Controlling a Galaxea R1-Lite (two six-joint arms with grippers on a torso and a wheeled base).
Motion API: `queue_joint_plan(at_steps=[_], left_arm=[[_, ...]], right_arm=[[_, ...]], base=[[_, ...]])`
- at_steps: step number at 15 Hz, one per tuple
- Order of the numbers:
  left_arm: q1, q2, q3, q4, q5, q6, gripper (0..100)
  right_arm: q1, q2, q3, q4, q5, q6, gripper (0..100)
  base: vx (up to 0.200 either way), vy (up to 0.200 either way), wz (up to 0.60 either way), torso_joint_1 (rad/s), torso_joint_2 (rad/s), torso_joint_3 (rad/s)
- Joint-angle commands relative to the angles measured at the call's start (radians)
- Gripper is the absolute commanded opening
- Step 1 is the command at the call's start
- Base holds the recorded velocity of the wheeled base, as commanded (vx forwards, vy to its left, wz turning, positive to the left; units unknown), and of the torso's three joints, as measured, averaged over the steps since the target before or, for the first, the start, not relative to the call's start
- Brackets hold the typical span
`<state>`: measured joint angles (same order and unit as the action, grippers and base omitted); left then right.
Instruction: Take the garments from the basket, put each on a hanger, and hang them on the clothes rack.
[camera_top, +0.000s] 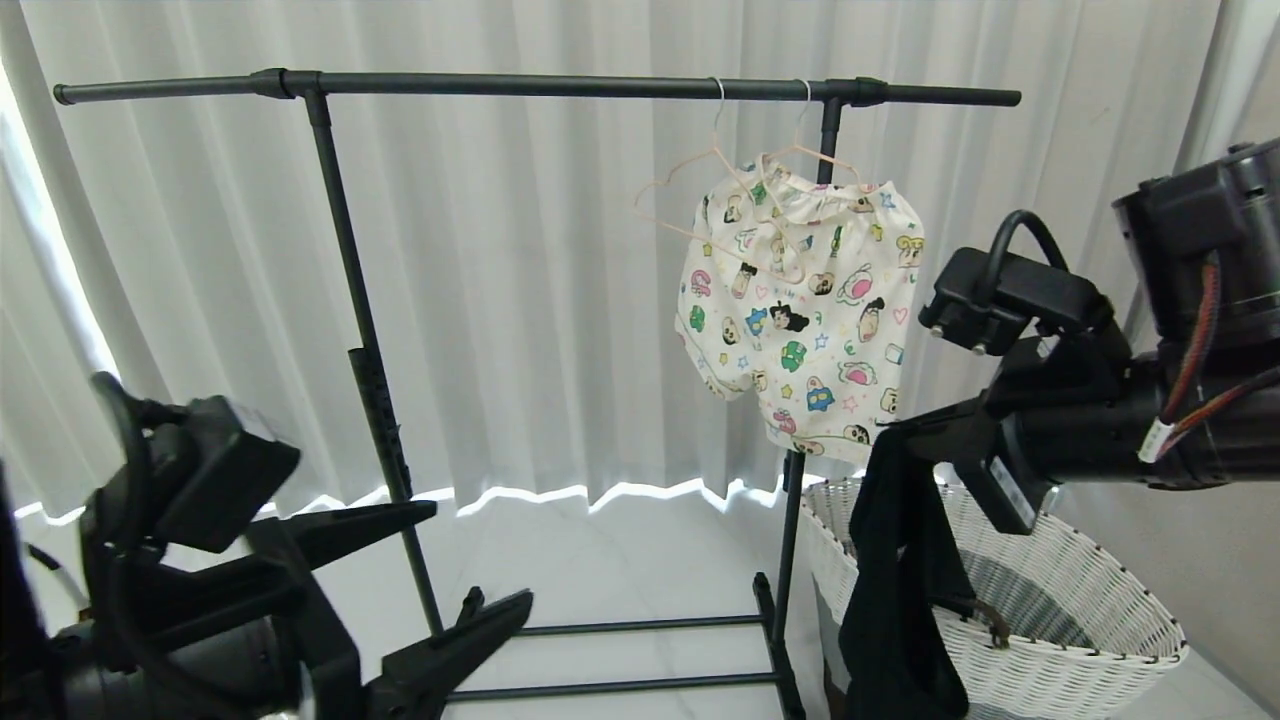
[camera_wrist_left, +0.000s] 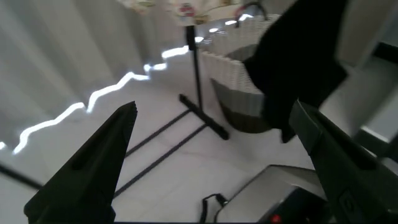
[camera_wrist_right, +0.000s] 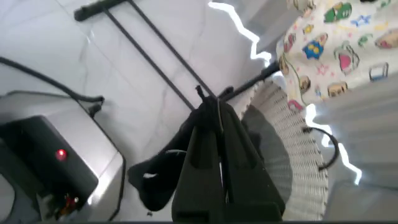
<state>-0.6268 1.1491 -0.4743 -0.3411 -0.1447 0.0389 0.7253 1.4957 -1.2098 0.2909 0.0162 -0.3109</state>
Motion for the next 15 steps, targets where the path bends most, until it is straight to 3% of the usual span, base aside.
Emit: queue_joint_plan(at_steps=[1, 3, 5, 7, 9, 11, 15], left_arm=[[-0.134, 0.155, -0.057, -0.001, -0.009, -0.008, 100], [-0.223, 0.259, -0.089, -0.001, -0.009, -0.013, 100], [-0.264, 0.373, -0.142, -0.001, -0.010, -0.065, 100], [-0.271, 0.498, -0.225, -0.036, -0.010, -0.152, 100], [-0.271, 0.623, -0.288, -0.122, -0.010, -0.192, 100], [-0.268, 0.712, -0.317, -0.177, -0.007, -0.205, 100], [-0.226, 0.820, -0.317, -0.190, 0.051, -0.205, 100]], right_arm=[[0.028, 0.078, -0.004, -0.059, 0.005, 0.009, 0], [0.032, 0.109, -0.019, -0.085, 0.025, 0.024, 0], [0.034, 0.109, -0.024, -0.085, 0.068, 0.036, 0], [0.043, 0.101, -0.024, -0.085, 0.088, 0.050, 0], [0.075, 0.093, -0.025, -0.085, 0.102, 0.050, 0], [0.103, 0.087, -0.031, -0.084, 0.103, 0.050, 0], [0.125, 0.060, -0.031, -0.081, 0.102, 0.050, 0]], base=[[0.000, 0.000, 0.00, 0.000, 0.00, 0.000], [0.000, 0.000, 0.00, 0.000, 0.00, 0.000], [0.000, 0.000, 0.00, 0.000, 0.00, 0.000], [0.000, 0.000, 0.00, 0.000, 0.00, 0.000], [0.000, 0.000, 0.00, 0.000, 0.00, 0.000], [0.000, 0.000, 0.00, 0.000, 0.00, 0.000], [0.000, 0.000, 0.00, 0.000, 0.00, 0.000]])
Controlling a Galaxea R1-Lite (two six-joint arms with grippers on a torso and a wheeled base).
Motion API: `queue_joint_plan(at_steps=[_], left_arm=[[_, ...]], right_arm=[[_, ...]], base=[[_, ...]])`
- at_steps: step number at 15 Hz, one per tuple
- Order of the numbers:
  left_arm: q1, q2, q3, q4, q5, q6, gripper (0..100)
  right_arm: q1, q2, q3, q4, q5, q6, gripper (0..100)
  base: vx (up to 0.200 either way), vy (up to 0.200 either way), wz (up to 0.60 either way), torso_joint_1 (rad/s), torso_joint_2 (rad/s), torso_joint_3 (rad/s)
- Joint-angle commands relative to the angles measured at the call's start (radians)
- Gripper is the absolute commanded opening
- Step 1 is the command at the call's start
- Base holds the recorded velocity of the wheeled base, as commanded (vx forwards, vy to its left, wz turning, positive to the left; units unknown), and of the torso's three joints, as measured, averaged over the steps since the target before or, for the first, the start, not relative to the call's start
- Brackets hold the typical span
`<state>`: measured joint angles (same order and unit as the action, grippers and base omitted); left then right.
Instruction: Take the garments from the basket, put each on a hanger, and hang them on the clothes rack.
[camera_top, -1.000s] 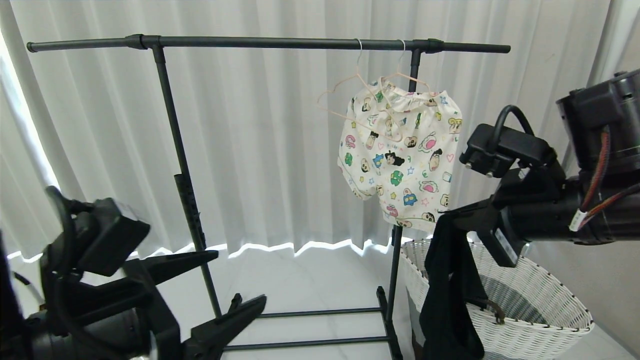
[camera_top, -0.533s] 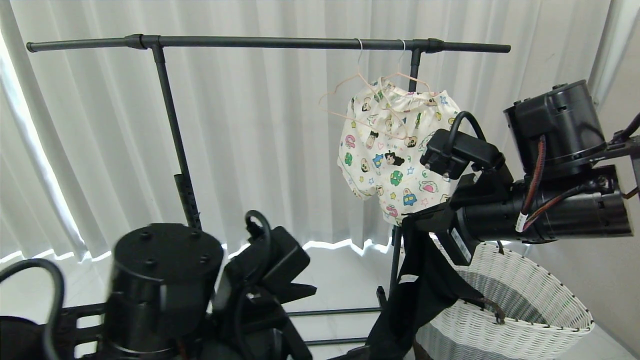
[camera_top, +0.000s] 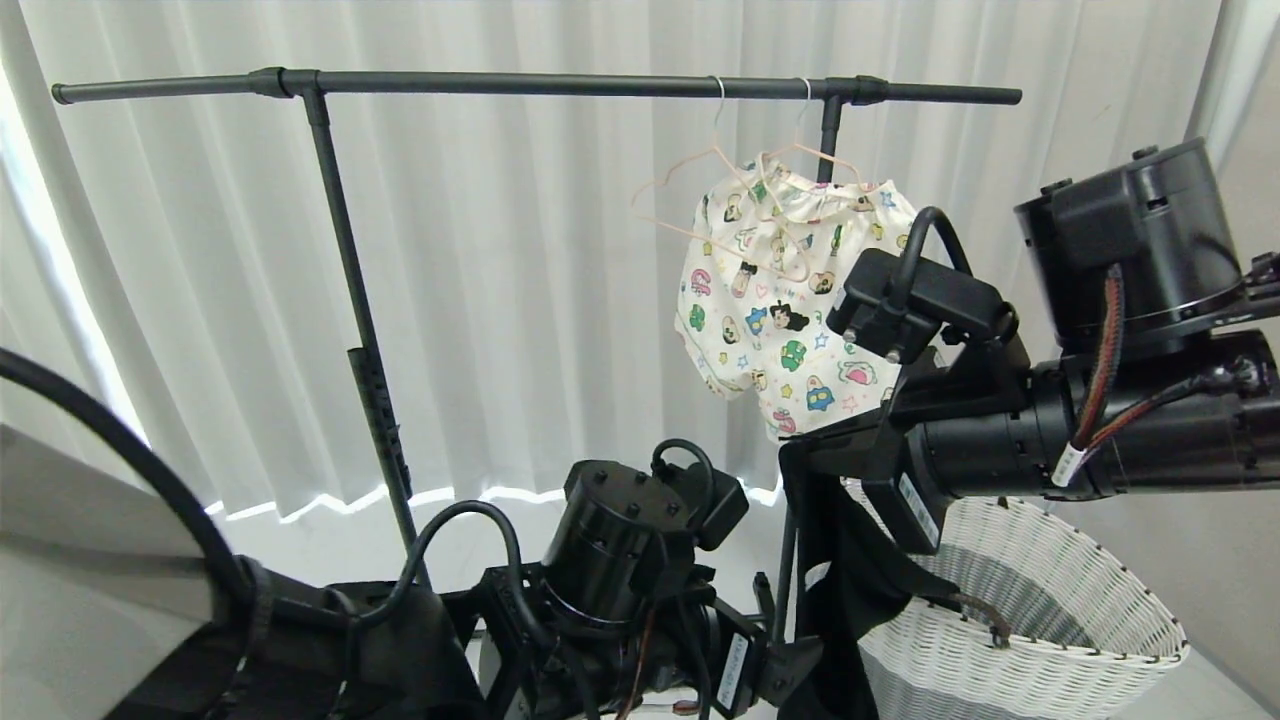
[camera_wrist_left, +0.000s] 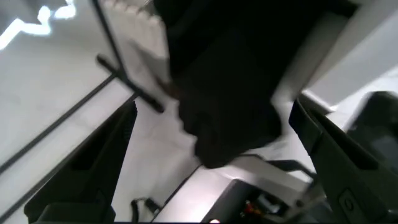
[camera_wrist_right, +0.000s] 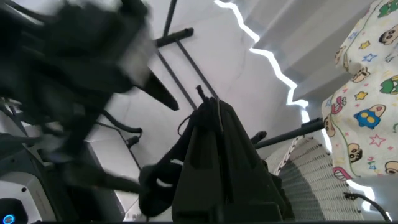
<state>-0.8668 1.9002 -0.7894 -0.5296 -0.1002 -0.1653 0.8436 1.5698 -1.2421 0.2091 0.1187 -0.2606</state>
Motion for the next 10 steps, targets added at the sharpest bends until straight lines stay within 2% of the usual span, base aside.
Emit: queue_joint_plan(at_steps=[1, 4, 7, 8, 10], left_arm=[[0.015, 0.083, -0.002, -0.001, 0.013, 0.001, 100], [0.019, 0.114, -0.001, -0.001, 0.053, 0.001, 100], [0.019, 0.115, 0.002, -0.001, 0.060, 0.003, 100], [0.019, 0.115, 0.004, -0.001, 0.062, 0.003, 0], [0.019, 0.117, 0.004, -0.001, 0.079, 0.003, 0]], right_arm=[[0.009, -0.020, 0.001, 0.001, -0.001, 0.000, 0], [0.009, -0.024, 0.001, 0.001, -0.002, 0.000, 0], [0.009, -0.027, 0.001, 0.001, -0.002, 0.000, 0], [0.009, -0.027, 0.001, 0.001, -0.002, 0.000, 0], [0.009, -0.030, 0.003, 0.003, -0.004, 0.000, 0]], base=[[0.000, 0.000, 0.00, 0.000, 0.00, 0.000], [0.000, 0.000, 0.00, 0.000, 0.00, 0.000], [0.000, 0.000, 0.00, 0.000, 0.00, 0.000], [0.000, 0.000, 0.00, 0.000, 0.00, 0.000], [0.000, 0.000, 0.00, 0.000, 0.00, 0.000]])
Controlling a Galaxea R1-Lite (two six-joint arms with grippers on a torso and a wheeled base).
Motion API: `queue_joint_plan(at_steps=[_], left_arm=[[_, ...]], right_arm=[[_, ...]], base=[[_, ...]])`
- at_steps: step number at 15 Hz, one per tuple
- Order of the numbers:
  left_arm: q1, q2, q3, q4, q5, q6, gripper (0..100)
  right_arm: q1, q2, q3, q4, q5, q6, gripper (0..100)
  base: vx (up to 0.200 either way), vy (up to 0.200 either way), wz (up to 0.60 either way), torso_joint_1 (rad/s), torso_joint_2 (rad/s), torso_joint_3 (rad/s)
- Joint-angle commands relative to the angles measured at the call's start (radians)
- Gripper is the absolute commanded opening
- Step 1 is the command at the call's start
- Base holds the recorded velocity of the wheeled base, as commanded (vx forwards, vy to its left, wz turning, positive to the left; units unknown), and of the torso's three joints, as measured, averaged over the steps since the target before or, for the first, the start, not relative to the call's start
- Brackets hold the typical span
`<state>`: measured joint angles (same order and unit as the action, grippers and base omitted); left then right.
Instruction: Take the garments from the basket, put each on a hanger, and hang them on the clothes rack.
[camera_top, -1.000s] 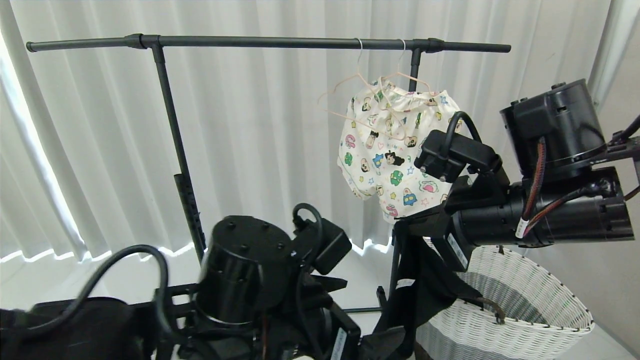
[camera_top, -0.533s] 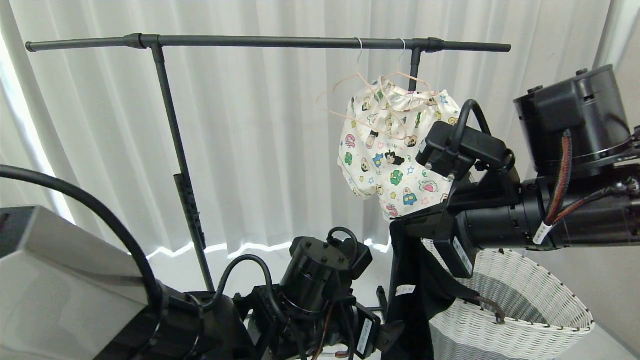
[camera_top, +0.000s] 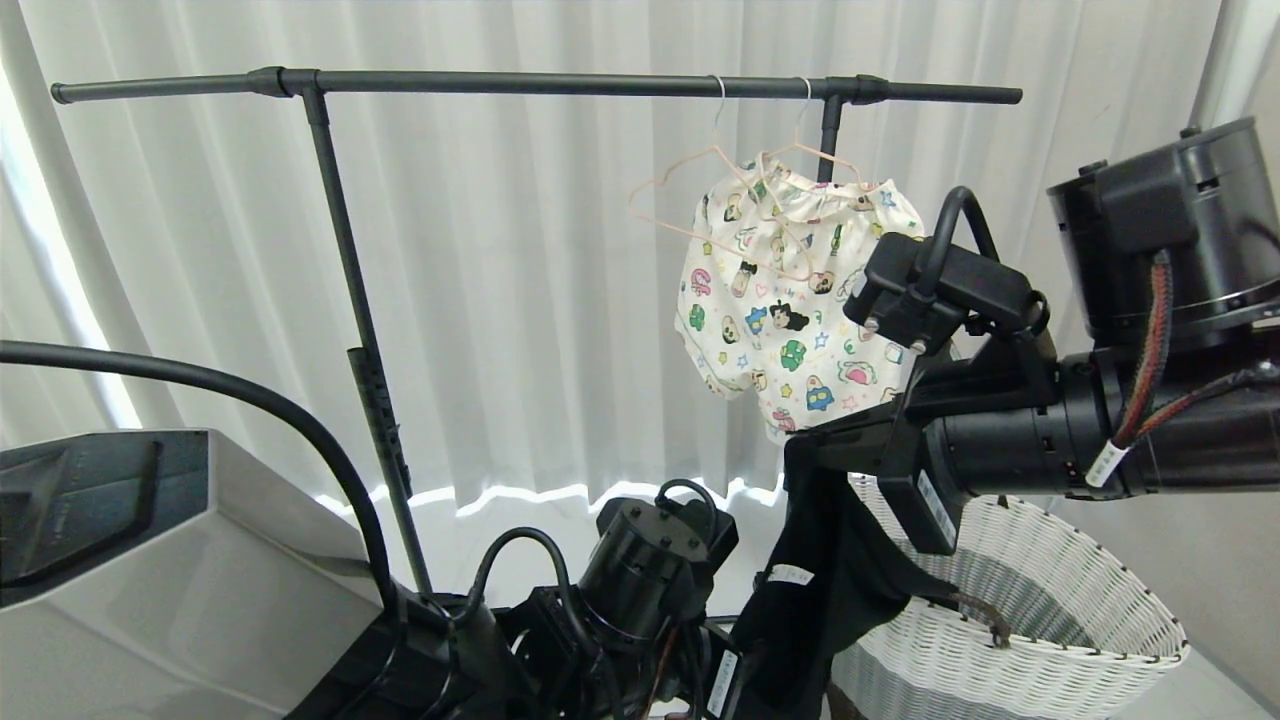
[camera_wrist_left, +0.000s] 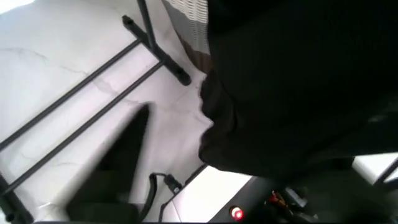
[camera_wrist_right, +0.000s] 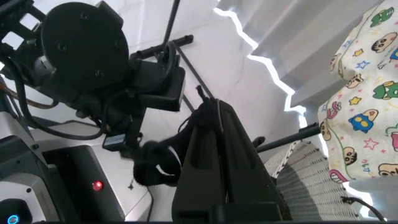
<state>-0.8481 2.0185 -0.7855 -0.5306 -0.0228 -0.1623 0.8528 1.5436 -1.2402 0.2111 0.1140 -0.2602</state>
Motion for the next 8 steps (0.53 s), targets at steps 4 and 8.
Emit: queue_joint_plan(at_steps=[4, 8], left_arm=[[0.000, -0.049, 0.048, -0.002, 0.060, 0.000, 0], [0.115, -0.342, 0.137, 0.069, 0.084, 0.063, 0]], right_arm=[[-0.020, -0.004, 0.022, 0.002, -0.002, 0.033, 0], [-0.021, 0.030, -0.007, -0.039, -0.004, 0.087, 0]], base=[[0.000, 0.000, 0.00, 0.000, 0.00, 0.000], [0.000, 0.000, 0.00, 0.000, 0.00, 0.000]])
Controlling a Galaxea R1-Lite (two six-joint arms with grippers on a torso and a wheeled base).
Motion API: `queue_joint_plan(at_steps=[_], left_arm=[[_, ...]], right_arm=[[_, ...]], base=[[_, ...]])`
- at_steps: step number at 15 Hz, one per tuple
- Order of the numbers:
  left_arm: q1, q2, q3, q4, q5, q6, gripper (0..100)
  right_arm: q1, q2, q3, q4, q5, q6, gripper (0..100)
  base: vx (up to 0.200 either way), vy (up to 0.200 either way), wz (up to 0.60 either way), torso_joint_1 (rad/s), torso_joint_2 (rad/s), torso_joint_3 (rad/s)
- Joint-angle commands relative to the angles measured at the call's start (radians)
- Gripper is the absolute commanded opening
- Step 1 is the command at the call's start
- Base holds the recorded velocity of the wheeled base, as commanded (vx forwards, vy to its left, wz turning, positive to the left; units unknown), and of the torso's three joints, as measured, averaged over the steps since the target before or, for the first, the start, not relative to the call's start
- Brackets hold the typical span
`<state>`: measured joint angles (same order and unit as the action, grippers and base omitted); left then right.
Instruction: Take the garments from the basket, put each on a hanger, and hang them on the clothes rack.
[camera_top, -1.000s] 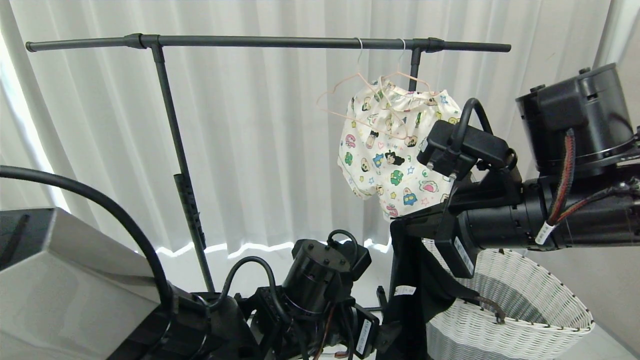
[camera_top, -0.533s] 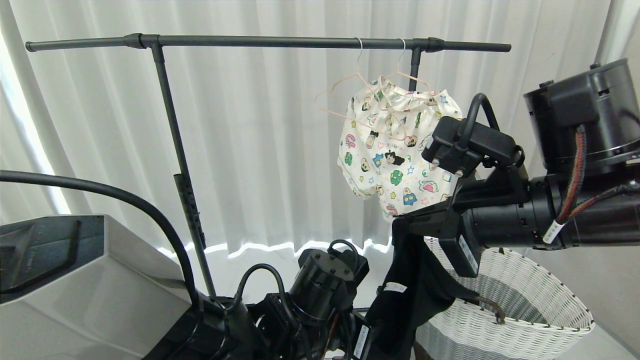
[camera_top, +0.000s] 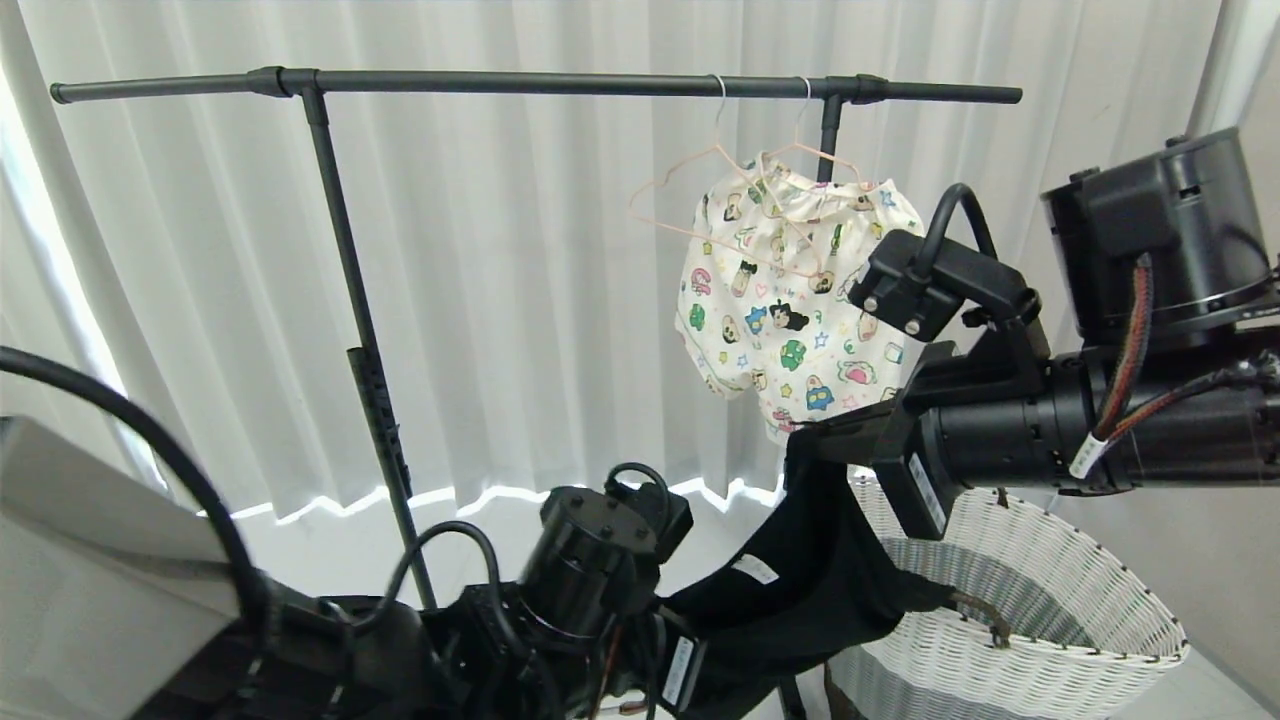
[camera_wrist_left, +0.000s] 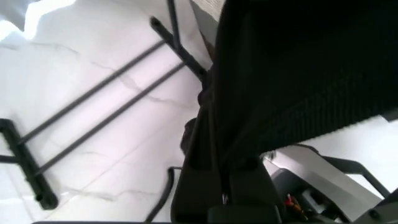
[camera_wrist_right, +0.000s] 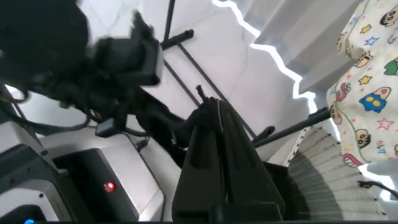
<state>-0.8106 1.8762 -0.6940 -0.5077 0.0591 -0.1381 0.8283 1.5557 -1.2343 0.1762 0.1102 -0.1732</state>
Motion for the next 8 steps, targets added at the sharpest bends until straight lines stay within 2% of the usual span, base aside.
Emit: queue_joint_plan(at_steps=[1, 3, 5, 6, 8], left_arm=[[0.128, -0.295, 0.025, 0.156, -0.001, 0.080, 0], [0.189, -0.457, -0.125, 0.468, -0.016, 0.095, 0], [0.219, -0.522, -0.335, 0.707, -0.053, 0.100, 0], [0.219, -0.520, -0.427, 0.772, -0.053, 0.114, 0], [0.217, -0.502, -0.587, 0.848, -0.056, 0.218, 0]], right_arm=[[0.009, 0.032, -0.037, -0.020, 0.000, 0.001, 0], [0.022, 0.050, -0.105, -0.021, 0.000, 0.001, 0], [0.028, 0.055, -0.163, -0.020, 0.000, 0.001, 0], [0.026, 0.050, -0.175, -0.018, -0.004, 0.001, 0], [0.023, 0.006, -0.175, -0.009, -0.055, 0.001, 0]], base=[[0.000, 0.000, 0.00, 0.000, 0.00, 0.000], [0.000, 0.000, 0.00, 0.000, 0.00, 0.000], [0.000, 0.000, 0.00, 0.000, 0.00, 0.000], [0.000, 0.000, 0.00, 0.000, 0.00, 0.000], [0.000, 0.000, 0.00, 0.000, 0.00, 0.000]])
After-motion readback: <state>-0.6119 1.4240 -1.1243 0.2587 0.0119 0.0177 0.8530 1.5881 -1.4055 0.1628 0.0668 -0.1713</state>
